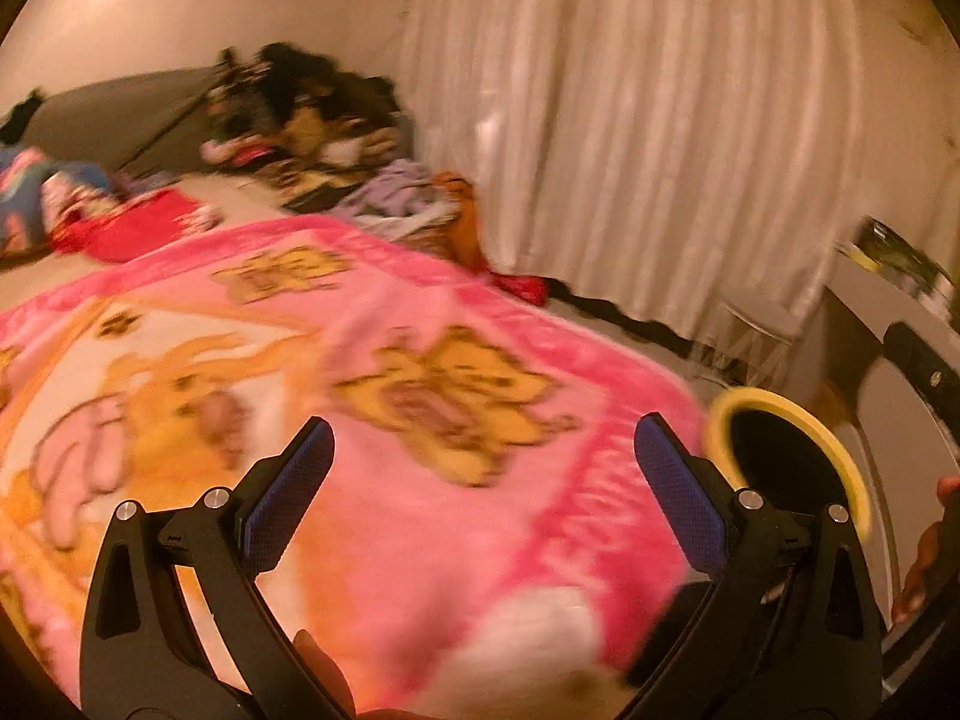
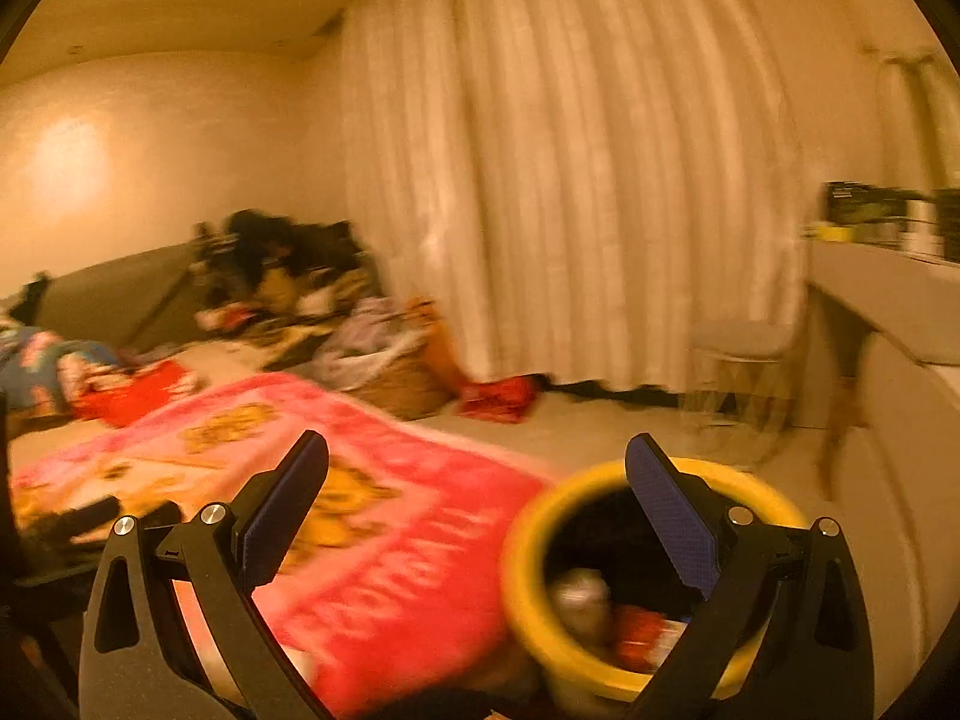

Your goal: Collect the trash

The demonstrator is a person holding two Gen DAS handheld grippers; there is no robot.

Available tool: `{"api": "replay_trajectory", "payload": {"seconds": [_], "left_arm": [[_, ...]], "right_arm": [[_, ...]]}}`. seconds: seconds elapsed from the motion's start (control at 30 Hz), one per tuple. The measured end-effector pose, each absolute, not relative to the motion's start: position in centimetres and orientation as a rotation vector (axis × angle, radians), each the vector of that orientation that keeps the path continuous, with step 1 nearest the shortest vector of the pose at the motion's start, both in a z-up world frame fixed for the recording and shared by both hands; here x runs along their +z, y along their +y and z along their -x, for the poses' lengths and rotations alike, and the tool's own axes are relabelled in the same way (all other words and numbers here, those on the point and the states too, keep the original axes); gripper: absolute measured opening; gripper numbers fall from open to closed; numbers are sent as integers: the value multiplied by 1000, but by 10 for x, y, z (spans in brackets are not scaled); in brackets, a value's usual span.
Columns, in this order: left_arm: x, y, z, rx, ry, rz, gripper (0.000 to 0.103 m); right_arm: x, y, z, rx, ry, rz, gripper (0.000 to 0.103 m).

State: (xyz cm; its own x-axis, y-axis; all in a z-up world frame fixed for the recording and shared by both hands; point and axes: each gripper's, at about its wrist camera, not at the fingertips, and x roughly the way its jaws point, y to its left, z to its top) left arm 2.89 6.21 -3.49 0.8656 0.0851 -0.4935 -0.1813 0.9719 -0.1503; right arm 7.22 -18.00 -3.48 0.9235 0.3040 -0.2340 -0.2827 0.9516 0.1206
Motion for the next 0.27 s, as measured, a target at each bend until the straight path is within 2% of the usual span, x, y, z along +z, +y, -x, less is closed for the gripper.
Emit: {"api": "replay_trajectory", "payload": {"seconds": [0.1,0.27], "left_arm": [[-38,120,-14,292,526,230,92],[-76,245,27,669,664,314,92]], "right_arm": [[-25,-106,-92,504,324,-22,97],[-59,62,-119,860,636,61,97]]}}
